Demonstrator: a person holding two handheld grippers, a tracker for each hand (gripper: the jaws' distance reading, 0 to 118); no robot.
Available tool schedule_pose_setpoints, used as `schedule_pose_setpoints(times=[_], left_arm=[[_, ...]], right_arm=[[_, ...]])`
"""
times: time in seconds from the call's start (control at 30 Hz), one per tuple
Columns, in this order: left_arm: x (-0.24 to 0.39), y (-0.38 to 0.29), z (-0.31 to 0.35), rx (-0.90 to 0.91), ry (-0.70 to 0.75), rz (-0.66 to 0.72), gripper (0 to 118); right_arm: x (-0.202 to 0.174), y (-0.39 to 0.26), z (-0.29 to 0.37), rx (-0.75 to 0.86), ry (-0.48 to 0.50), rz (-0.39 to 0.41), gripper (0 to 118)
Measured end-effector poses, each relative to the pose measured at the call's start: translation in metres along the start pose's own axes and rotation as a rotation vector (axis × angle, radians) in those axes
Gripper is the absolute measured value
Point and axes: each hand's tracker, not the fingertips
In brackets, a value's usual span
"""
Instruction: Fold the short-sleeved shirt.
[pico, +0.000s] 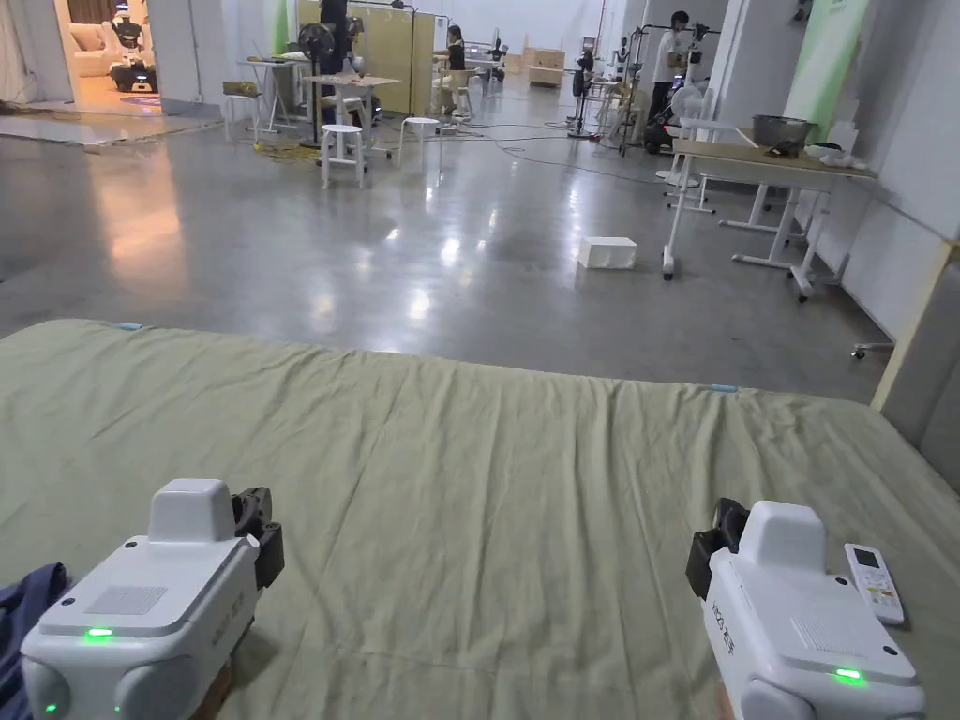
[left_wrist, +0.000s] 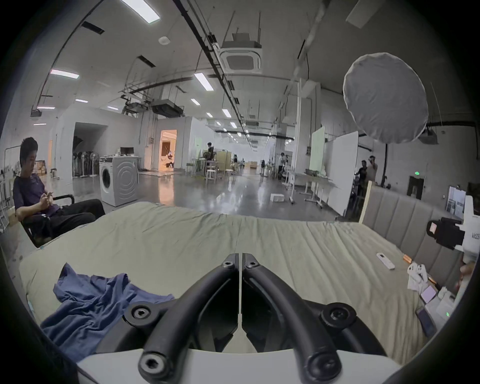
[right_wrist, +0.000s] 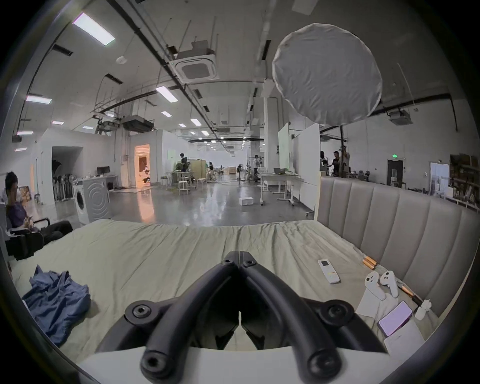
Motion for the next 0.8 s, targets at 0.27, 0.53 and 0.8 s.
schedule_pose_setpoints(times=[0.27, 0.53, 0.8], left_arm=[[-0.094, -0.036, 0.018, -0.225, 0.147, 0.049, 2], [-0.199, -0.08, 0.018, -0.471, 0.282, 0.113, 32], [-0.238, -0.12, 0.0, -0.604, 0.16, 0.136, 104]], right_arm=[[-0.035, -0.012, -0.009, -0.017, 0.084, 0.048, 0], [-0.064, -0.031, -0.017, -0.072, 0.172, 0.103, 0], [-0.086, -0.042, -0.016, -0.093, 0.219, 0.167, 0]])
